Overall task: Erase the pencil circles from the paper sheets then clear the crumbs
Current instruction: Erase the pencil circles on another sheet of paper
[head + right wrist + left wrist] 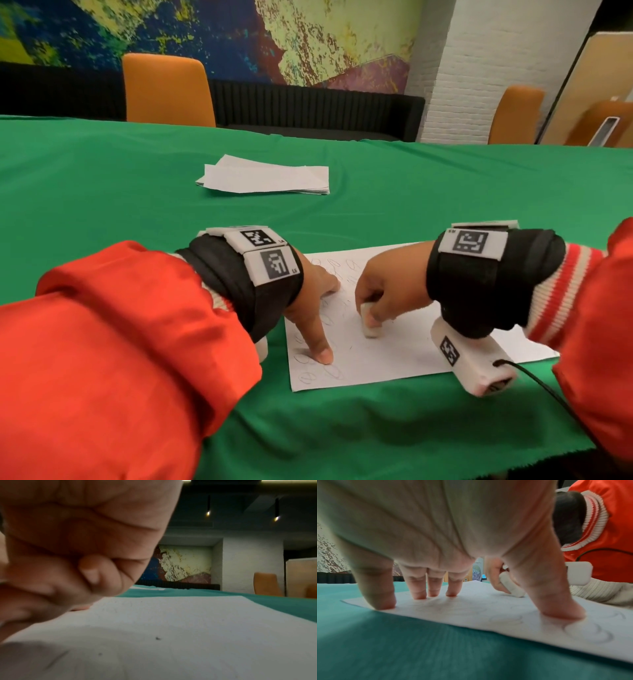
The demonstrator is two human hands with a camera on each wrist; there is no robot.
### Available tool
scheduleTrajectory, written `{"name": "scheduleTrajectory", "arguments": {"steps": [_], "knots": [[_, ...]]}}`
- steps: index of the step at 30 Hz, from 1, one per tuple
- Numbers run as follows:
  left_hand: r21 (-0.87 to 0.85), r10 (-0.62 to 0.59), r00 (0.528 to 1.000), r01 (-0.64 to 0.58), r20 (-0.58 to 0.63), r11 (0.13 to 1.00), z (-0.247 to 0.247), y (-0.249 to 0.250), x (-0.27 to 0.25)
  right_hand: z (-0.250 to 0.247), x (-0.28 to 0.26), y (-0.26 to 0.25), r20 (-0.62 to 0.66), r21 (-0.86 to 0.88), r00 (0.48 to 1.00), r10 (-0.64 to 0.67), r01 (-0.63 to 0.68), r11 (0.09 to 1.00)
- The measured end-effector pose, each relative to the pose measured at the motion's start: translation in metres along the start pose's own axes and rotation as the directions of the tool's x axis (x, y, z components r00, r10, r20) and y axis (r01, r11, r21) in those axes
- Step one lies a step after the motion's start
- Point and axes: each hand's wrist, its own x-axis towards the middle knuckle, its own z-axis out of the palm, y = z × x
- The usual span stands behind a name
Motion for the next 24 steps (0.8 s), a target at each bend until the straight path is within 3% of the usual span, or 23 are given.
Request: {"name": "scheduleTrajectory", "arguments": {"steps": [6,10,14,19,24], "knots": [[-0.02,0.003,1.0,-0.003,-0.001,1.0,0.001,-0.001,0.001,0.004,-0.007,-0.009,0.141,0.052,0.986,-0.093,0.086,0.995],[0.003,0.009,1.0,-0.009,0.01,1.0,0.0,-0.004,0.006,-0.004,0.007,0.005,-0.01,0.032,1.0,0.015,-0.015,0.999],[-0.025,-0.02,1.0,0.02,0.016,0.999,0.001,-0.007,0.006,-0.009,0.016,0.009,-0.127,0.074,0.992,0.026,-0.017,0.997],[-0.05,-0.035,0.999,0.035,0.003,0.998,0.001,-0.007,0.004,-0.005,0.02,-0.002,-0.154,-0.051,0.987,-0.051,0.043,0.998],[-0.005,-0.011,1.0,0.011,0.006,1.0,0.001,-0.006,0.004,-0.005,0.013,-0.008,-0.031,-0.122,0.989,-0.145,0.14,0.983]]}}
